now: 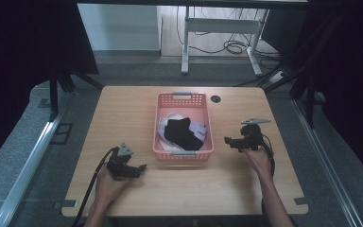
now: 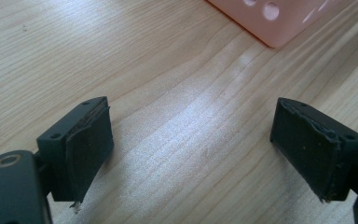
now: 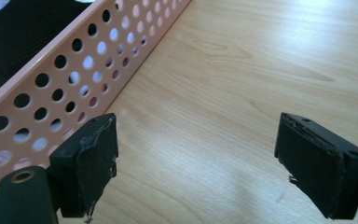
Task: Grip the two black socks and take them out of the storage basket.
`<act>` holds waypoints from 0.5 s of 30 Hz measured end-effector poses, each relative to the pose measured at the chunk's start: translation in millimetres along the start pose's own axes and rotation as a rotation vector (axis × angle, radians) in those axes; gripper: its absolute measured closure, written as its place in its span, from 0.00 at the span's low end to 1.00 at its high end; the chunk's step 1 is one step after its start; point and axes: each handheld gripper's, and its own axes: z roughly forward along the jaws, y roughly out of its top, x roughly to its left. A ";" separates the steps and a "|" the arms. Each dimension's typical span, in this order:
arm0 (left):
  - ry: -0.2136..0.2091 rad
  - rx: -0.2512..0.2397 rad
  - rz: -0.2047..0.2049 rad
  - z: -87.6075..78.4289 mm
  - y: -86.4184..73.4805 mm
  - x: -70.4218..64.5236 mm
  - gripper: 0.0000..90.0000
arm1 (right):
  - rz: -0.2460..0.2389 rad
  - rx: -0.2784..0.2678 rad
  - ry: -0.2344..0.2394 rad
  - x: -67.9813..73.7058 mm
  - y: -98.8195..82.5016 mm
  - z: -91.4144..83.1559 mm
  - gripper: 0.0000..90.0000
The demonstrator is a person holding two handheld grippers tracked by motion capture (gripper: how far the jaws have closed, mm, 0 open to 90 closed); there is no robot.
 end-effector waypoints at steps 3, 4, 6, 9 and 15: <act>0.000 0.000 0.000 0.0 0.0 0.0 0.14 | -0.005 -0.001 0.000 1.6 -0.4 0.9 0.14; 0.000 0.000 0.000 0.0 0.0 0.0 0.14 | -0.002 -0.008 0.013 2.6 0.2 1.4 0.12; 0.000 0.000 0.000 0.0 0.0 0.0 0.14 | -0.006 -0.006 0.008 4.4 1.6 1.1 0.12; 0.000 0.001 0.000 0.0 0.0 0.1 0.14 | -0.012 -0.002 0.007 5.5 2.1 0.7 0.11; 0.000 0.000 0.000 0.0 0.0 0.0 0.14 | -0.016 0.007 0.014 8.1 2.0 2.4 0.11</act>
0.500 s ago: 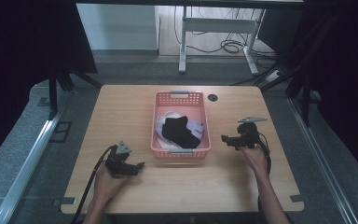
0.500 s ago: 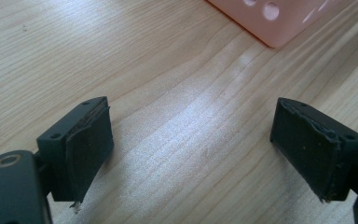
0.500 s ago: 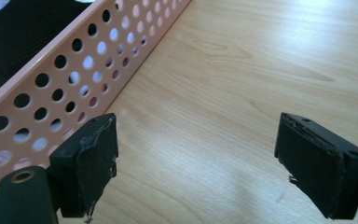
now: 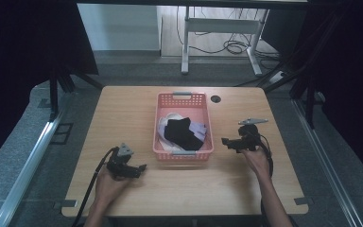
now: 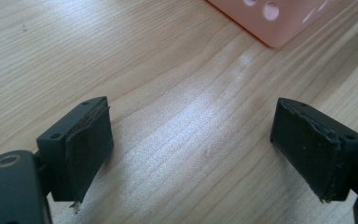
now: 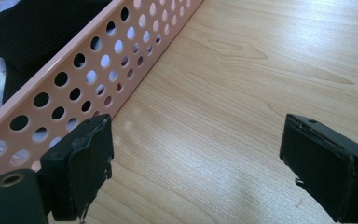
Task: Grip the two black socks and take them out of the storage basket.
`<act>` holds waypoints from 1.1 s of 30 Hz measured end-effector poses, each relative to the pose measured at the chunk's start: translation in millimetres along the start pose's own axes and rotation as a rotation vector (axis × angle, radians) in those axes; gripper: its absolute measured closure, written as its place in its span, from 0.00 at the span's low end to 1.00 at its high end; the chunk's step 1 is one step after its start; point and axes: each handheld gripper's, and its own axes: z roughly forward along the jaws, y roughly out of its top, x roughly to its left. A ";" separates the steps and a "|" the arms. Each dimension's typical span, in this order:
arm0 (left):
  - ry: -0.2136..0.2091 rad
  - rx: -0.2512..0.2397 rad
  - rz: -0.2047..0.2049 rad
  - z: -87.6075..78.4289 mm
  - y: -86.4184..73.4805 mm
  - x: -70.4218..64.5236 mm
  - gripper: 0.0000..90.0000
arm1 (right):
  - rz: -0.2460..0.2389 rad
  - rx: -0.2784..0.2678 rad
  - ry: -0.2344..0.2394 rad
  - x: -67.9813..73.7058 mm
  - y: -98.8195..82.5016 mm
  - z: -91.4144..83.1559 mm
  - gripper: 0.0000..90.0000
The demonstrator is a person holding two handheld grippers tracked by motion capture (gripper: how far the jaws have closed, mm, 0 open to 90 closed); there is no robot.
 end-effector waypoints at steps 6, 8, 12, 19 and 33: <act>0.000 0.000 0.000 0.0 0.0 0.1 0.14 | -0.004 0.006 0.004 1.9 0.8 -0.6 0.11; 0.000 0.000 0.000 0.0 0.0 0.1 0.14 | -0.006 0.005 0.005 2.8 1.2 -0.8 0.11; -0.001 0.000 0.001 0.0 0.1 0.1 0.14 | -0.011 0.011 0.006 4.1 2.5 -1.5 0.11; -0.002 0.003 0.004 -0.2 0.1 0.4 0.14 | -0.006 -0.006 0.033 8.2 7.1 -6.6 0.11; -0.003 0.003 0.004 -0.1 0.1 0.4 0.14 | -0.025 -0.019 0.068 23.7 21.5 -18.2 0.12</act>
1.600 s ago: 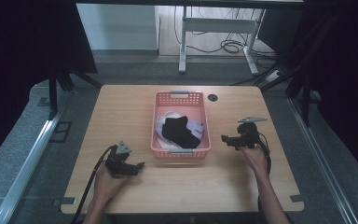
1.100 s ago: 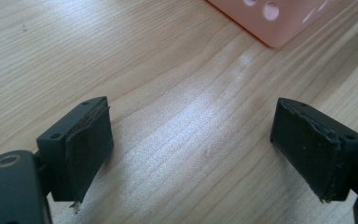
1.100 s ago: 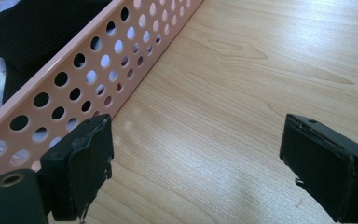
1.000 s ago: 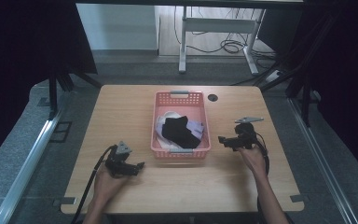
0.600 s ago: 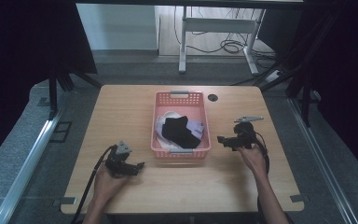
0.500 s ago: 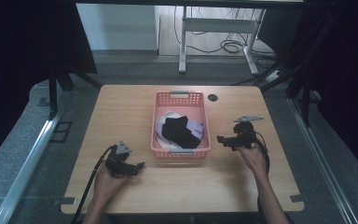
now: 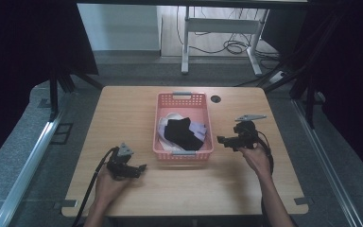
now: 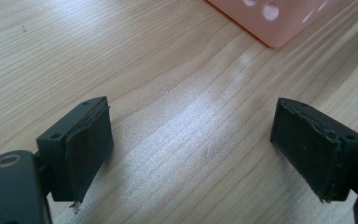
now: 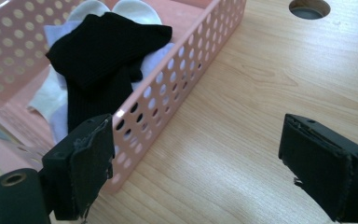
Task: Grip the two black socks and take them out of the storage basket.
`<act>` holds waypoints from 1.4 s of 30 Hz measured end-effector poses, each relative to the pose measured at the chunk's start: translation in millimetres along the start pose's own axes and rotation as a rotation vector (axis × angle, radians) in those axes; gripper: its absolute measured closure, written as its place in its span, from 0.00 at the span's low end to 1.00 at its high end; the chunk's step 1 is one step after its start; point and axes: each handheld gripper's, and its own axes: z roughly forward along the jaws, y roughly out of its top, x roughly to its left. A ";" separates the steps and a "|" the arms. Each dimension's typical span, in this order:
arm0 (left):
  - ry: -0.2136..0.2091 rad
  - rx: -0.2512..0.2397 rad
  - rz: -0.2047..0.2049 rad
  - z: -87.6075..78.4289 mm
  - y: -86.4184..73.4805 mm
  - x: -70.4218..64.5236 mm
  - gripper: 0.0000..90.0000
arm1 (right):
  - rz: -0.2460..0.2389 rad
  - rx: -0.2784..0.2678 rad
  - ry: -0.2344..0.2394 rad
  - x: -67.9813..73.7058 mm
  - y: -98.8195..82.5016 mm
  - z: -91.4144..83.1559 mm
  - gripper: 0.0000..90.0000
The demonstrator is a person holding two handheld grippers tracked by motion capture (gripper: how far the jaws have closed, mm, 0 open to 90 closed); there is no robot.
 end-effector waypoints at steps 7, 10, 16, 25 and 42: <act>0.000 0.003 0.004 -0.2 0.0 0.3 0.14 | -0.005 -0.014 0.010 5.7 9.6 -4.5 0.15; 0.001 0.003 0.004 -0.2 0.0 0.2 0.14 | -0.017 -0.008 0.003 9.1 13.9 -4.3 0.15; 0.001 0.003 0.004 -0.2 0.0 0.2 0.14 | -0.029 -0.005 0.031 16.1 22.2 1.8 0.15; 0.000 0.003 0.004 -0.2 0.0 0.2 0.14 | -0.056 0.000 0.037 27.0 37.1 12.6 0.15; 0.000 0.001 0.004 -0.1 -0.1 0.2 0.14 | -0.078 0.022 0.095 53.2 66.7 39.8 0.15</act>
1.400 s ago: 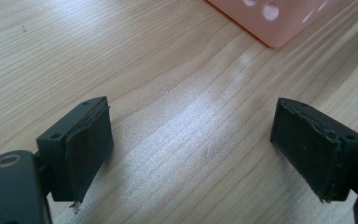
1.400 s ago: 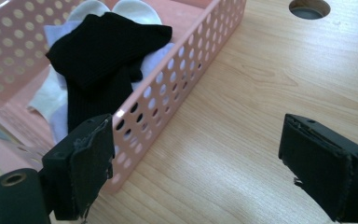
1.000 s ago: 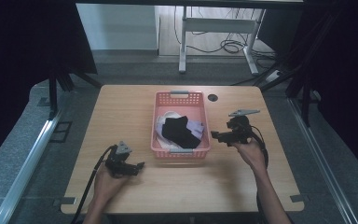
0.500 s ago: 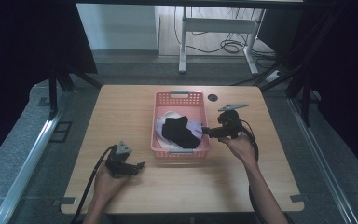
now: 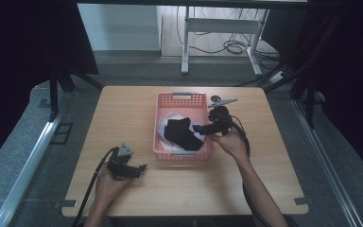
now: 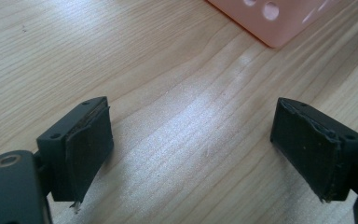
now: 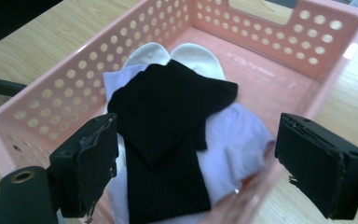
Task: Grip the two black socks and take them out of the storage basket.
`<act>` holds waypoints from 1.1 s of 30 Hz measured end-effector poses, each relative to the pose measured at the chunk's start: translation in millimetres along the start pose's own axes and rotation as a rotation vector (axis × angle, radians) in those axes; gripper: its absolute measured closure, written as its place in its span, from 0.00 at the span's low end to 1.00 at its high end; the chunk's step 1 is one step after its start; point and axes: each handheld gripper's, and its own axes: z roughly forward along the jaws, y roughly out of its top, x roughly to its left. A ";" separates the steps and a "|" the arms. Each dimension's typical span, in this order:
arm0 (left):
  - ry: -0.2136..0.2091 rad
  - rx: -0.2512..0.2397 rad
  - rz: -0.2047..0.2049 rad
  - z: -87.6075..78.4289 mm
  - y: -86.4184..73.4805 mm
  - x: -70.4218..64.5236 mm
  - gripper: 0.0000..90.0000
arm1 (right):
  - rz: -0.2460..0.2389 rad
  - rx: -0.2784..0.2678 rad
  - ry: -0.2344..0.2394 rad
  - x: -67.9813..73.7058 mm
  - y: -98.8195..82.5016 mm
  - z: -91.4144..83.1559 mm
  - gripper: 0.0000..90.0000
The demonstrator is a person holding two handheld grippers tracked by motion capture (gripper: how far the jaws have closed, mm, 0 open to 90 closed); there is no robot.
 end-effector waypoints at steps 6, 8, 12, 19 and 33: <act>-0.001 0.001 0.000 -0.1 0.0 0.0 0.14 | -0.022 0.024 0.017 9.7 11.6 17.2 0.21; -0.001 0.002 0.000 -0.1 0.1 0.1 0.14 | -0.023 0.032 0.028 12.4 15.1 23.4 0.22; 0.000 -0.001 0.000 0.1 -0.1 0.0 0.14 | -0.035 0.040 0.055 18.5 22.0 34.7 0.24; 0.000 -0.002 0.000 0.2 -0.1 0.0 0.14 | -0.063 0.049 0.073 27.1 32.9 52.6 0.30; 0.001 0.001 0.001 0.0 0.0 0.1 0.14 | -0.098 0.106 0.080 32.8 41.0 97.9 0.44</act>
